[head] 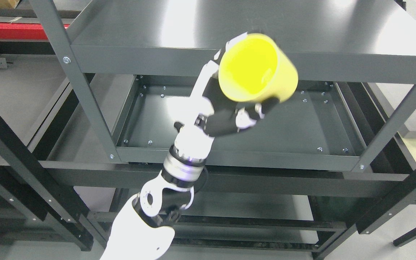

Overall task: Place yellow IKEA cup on middle right shelf
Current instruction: 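Raise the left hand and push the cup onto the upper shelf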

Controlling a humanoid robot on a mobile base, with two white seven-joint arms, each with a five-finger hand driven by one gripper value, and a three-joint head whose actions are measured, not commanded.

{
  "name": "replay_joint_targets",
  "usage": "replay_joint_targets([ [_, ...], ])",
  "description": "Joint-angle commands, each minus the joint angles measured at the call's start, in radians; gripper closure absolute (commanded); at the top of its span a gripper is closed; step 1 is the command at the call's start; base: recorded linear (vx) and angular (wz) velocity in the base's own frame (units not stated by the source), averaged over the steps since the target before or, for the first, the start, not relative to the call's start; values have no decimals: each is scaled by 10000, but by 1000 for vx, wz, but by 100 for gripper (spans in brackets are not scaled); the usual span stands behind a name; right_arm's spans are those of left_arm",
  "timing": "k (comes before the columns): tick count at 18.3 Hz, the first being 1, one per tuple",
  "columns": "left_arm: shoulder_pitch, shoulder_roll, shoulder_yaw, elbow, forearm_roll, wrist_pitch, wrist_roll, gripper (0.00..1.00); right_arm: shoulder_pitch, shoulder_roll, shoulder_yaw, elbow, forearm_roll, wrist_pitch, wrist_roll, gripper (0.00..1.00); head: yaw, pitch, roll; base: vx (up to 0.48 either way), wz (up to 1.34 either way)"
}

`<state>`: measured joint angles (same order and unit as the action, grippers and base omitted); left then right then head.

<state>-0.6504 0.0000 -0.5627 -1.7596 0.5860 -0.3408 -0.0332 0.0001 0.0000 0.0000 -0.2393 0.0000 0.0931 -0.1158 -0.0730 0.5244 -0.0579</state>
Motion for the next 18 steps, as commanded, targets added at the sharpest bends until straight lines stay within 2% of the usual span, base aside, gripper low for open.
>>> replay_joint_targets([
  [1,-2909,174,-892,383,1469,1425,1417,100,137,-175,168,0,-245,5,-8,1,0,0,0,0,0],
  [3,-3754,174,-985,918,1916,2162,2276,100,137,-175,168,0,-245,5,-8,1,0,-1,0,0,0],
  [7,-5701,174,-602,1702,2040,4659,4499,100,137,-175,168,0,-245,5,-8,1,0,-1,0,0,0],
  [9,-6378,174,-373,2161,2680,6452,4978,100,137,-175,168,0,-245,5,-8,0,0,-1,0,0,0],
  [11,-6748,174,-295,2896,3128,7682,5118,100,137,-175,168,0,-245,5,-8,1,0,-1,0,0,0],
  [13,-6933,174,-188,3495,3069,8512,5179,100,137,-175,168,0,-245,5,-8,1,0,-1,0,0,0],
  [18,-6919,174,134,3912,2240,9466,5379,96,137,-175,168,0,-245,5,-8,1,0,0,0,0,0],
])
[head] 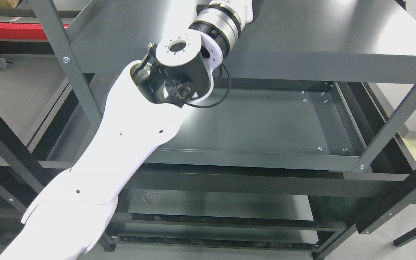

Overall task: Place yellow IKEA cup on middle right shelf
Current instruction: 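Release the cup on the shelf and pull the left hand back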

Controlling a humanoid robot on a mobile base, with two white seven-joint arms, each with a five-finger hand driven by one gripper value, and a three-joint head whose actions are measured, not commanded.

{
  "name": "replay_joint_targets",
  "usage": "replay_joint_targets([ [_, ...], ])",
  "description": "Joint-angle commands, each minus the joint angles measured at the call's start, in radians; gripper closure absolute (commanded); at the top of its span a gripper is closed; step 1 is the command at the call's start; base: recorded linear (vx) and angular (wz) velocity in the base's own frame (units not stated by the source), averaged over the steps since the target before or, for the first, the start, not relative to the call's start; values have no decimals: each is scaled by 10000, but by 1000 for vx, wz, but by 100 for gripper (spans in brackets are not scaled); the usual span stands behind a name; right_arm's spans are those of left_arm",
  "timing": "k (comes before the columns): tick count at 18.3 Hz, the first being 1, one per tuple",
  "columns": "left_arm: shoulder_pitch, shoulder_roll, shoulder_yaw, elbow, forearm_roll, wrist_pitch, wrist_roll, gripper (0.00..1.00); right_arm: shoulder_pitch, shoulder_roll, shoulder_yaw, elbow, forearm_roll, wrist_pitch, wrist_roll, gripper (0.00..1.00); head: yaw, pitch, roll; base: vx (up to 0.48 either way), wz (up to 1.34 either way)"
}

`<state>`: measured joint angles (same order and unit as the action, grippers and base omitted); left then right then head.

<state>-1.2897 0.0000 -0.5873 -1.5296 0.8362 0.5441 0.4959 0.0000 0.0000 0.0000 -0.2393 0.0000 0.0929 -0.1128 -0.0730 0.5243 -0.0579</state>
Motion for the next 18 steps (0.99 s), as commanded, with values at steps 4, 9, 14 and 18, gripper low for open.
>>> replay_joint_targets([
  [4,-418,175,519,1613,-309,1138,57,77,138,-175,169,0,-245,6,-38,1,0,0,0,0,0],
  [9,-325,175,611,1613,-309,1952,-19,41,138,-175,169,0,-245,6,-38,1,0,0,0,0,0],
  [14,-310,175,810,1598,-309,2060,-66,24,138,-175,169,0,-245,6,-38,1,0,0,0,0,0],
  [18,-325,175,902,1491,-768,2060,-188,6,138,-175,169,0,-245,6,-38,1,0,0,0,0,0],
])
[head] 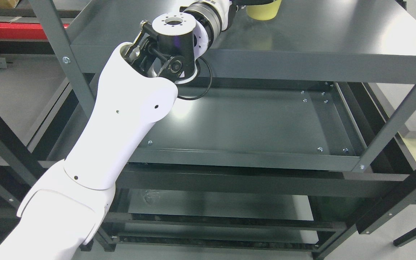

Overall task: Place yellow IKEA cup on middle right shelf
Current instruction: 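Release the cup on the shelf and pull the left hand back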

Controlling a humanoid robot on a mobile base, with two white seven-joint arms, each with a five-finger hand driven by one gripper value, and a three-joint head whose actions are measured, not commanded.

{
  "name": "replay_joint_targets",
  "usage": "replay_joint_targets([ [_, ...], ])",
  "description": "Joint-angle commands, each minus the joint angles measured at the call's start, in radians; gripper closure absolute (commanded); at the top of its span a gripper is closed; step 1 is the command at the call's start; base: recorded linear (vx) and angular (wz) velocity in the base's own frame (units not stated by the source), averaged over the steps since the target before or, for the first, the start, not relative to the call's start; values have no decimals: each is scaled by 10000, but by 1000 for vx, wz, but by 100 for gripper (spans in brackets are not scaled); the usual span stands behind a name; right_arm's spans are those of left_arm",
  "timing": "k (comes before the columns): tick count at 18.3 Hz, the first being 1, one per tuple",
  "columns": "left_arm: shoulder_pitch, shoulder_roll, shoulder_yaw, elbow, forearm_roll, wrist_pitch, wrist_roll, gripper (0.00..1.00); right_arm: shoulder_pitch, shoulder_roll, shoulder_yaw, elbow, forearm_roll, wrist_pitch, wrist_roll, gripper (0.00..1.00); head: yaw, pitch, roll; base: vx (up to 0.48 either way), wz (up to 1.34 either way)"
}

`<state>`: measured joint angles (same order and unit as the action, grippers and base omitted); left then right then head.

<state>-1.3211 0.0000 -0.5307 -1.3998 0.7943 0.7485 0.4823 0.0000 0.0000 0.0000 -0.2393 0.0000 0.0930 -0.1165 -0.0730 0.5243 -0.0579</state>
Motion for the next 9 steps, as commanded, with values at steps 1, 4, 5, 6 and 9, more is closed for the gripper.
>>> replay_joint_targets([
  [1,-12,175,383,177,-365,16,-52,3,138,-175,169,0,-245,6,-1,1,0,0,0,0,0],
  [4,-12,175,612,-21,-381,16,-98,1,138,-175,169,0,-245,6,-1,1,0,0,0,0,0],
  [5,-12,175,735,-174,-426,1,-98,1,138,-175,169,0,-245,6,-1,1,0,0,0,0,0],
  [6,-27,175,842,-343,-548,16,-98,1,138,-175,169,0,-245,6,-1,1,0,0,0,0,0],
  [9,-119,175,1226,-941,-886,16,-114,1,138,-175,169,0,-245,6,-1,1,0,0,0,0,0],
])
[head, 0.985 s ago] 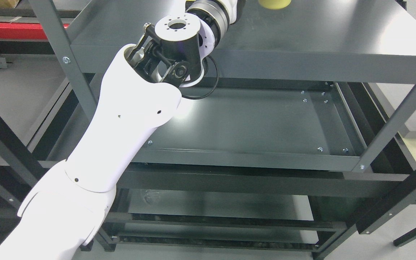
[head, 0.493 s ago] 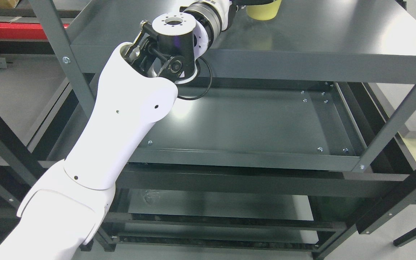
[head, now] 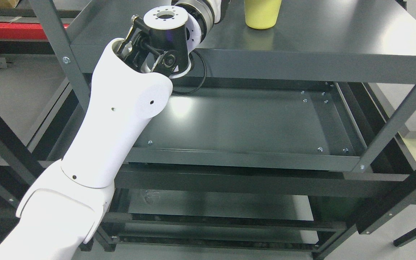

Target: Place yellow IKEA cup on middle right shelf

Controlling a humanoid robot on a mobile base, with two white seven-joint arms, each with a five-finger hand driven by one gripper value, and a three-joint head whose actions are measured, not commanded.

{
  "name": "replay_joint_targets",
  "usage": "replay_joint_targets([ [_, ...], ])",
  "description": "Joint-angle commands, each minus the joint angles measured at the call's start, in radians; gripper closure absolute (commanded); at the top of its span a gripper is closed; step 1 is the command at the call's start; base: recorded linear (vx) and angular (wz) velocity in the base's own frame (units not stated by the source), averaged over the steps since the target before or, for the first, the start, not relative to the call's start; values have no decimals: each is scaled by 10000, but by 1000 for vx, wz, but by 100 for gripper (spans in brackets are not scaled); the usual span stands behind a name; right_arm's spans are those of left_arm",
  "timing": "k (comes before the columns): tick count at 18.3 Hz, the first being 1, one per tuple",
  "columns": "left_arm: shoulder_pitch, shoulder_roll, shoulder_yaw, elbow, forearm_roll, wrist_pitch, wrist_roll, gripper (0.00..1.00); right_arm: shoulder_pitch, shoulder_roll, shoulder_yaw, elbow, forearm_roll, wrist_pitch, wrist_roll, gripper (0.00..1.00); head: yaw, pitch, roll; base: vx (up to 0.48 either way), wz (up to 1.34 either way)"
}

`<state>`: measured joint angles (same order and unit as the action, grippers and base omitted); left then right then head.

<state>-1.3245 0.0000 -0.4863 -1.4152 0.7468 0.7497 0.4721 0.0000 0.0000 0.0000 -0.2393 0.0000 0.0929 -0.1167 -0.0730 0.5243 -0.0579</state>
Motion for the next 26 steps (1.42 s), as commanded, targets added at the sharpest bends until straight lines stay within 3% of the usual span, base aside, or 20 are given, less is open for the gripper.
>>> replay_joint_targets([
  [1,-161,175,919,-1017,-533,4,-11,1,138,-175,169,0,-245,6,2,1,0,0,0,0,0],
  [5,-483,175,1318,-1448,-595,4,-392,1,138,-175,169,0,-245,6,2,1,0,0,0,0,0],
  [11,-423,175,1917,-1617,-550,35,-3242,1,138,-175,169,0,-245,6,2,1,0,0,0,0,0],
  [14,-194,175,1979,-1602,-442,447,-5541,2,138,-175,169,0,-245,6,2,0,0,0,0,0,0],
  [21,818,175,1398,-1617,-442,863,-12780,2,138,-175,169,0,-245,6,2,1,0,0,0,0,0],
  [23,1232,175,1015,-1678,-442,863,-13966,2,138,-175,169,0,-245,6,2,1,0,0,0,0,0],
  [26,2137,175,416,-1862,-442,848,-14415,2,138,-175,169,0,-245,6,2,1,0,0,0,0,0],
])
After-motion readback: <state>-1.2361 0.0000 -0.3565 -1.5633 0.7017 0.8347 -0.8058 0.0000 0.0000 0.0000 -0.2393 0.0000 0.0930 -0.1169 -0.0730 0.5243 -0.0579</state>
